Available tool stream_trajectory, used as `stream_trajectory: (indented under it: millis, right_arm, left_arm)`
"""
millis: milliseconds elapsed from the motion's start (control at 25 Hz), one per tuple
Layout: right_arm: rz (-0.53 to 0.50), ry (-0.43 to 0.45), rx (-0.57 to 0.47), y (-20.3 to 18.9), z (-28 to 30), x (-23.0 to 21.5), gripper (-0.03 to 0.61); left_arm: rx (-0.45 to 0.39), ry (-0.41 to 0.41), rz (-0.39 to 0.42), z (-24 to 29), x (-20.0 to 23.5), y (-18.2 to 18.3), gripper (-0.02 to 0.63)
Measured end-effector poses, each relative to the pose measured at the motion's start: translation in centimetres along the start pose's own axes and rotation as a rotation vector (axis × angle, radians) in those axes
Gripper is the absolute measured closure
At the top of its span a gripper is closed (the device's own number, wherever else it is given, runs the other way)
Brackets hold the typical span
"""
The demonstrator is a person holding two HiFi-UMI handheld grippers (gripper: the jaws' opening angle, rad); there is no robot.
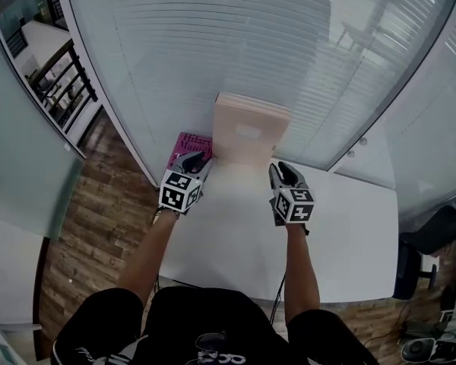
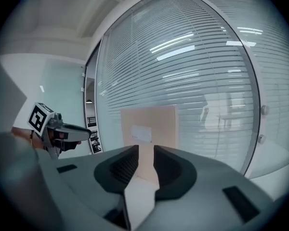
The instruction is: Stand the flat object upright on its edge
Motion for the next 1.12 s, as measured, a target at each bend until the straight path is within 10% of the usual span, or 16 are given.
stream_trajectory:
  millis: [1120]
  right_arm:
    - [0.063,0.124,0.008,-6.1,-10.4,-0.5,0.555]
  left_arm:
    - [0.018,0.133,-0.089,-7.1,-13.3,-1.3,0.592]
Point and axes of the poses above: the fingertips, and each gripper's own axes: z forward along the fingers, x to its left, y out of its top, the point moved 2 cm from there along -z, backward along the fingers, and after that the axes turned 15 degrees about z, right-handed, at the moved point
